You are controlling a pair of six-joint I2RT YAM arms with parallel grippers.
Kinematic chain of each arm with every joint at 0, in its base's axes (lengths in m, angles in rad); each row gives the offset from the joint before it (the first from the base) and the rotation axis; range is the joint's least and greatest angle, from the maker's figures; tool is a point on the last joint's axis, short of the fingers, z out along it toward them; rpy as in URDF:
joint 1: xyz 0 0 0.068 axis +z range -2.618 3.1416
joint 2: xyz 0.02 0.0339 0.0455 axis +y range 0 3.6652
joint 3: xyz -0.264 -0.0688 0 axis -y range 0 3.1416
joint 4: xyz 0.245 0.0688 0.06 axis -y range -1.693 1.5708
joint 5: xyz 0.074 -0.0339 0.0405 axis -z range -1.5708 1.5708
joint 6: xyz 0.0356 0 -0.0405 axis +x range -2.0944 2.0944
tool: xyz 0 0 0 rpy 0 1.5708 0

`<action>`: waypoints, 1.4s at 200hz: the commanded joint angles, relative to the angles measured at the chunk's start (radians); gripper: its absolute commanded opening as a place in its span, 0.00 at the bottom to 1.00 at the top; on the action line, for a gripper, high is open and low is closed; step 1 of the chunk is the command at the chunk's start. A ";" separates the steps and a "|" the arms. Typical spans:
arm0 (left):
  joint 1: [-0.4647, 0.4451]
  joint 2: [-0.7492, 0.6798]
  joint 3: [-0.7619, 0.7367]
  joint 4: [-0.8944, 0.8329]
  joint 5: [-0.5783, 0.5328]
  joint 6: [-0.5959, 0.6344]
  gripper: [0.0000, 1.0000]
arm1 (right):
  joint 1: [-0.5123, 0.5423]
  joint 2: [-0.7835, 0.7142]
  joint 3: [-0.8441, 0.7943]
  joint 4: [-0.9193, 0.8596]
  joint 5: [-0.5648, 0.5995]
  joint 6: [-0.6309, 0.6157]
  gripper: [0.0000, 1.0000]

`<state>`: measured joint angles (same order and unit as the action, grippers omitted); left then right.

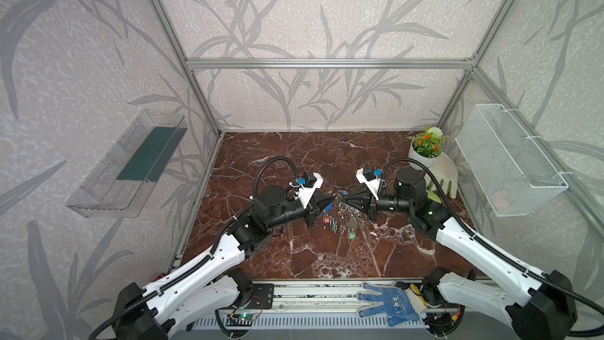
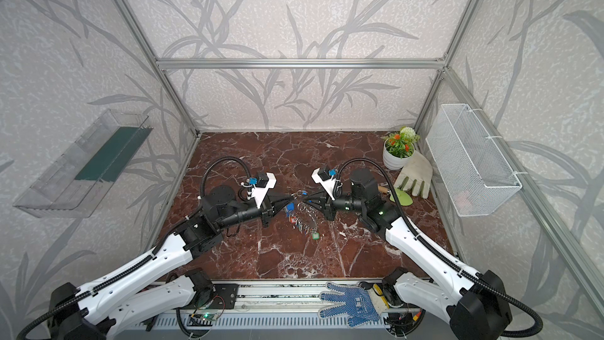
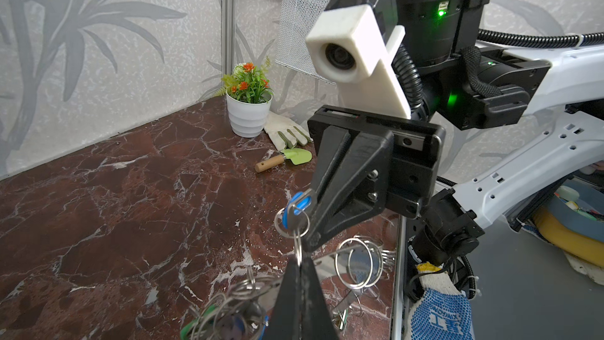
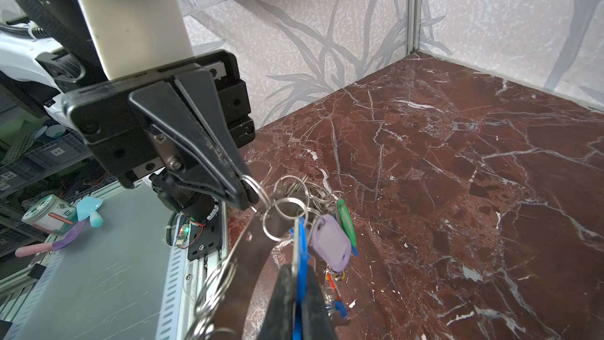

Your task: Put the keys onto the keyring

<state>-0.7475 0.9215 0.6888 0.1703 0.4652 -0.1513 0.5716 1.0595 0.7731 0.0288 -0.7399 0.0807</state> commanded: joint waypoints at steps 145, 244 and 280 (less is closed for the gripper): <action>-0.005 -0.033 -0.036 0.146 -0.066 -0.004 0.00 | -0.036 -0.118 -0.056 -0.059 0.321 0.071 0.58; 0.016 0.335 0.127 0.275 -0.309 -0.003 0.00 | -0.127 -0.213 -0.148 -0.024 0.404 0.180 0.99; 0.078 0.496 0.173 0.425 -0.284 -0.085 0.00 | -0.144 -0.236 -0.161 -0.051 0.407 0.182 0.99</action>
<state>-0.7048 1.3605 0.8089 0.3744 0.1986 -0.1726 0.4400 0.8520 0.6270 -0.0074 -0.3511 0.2474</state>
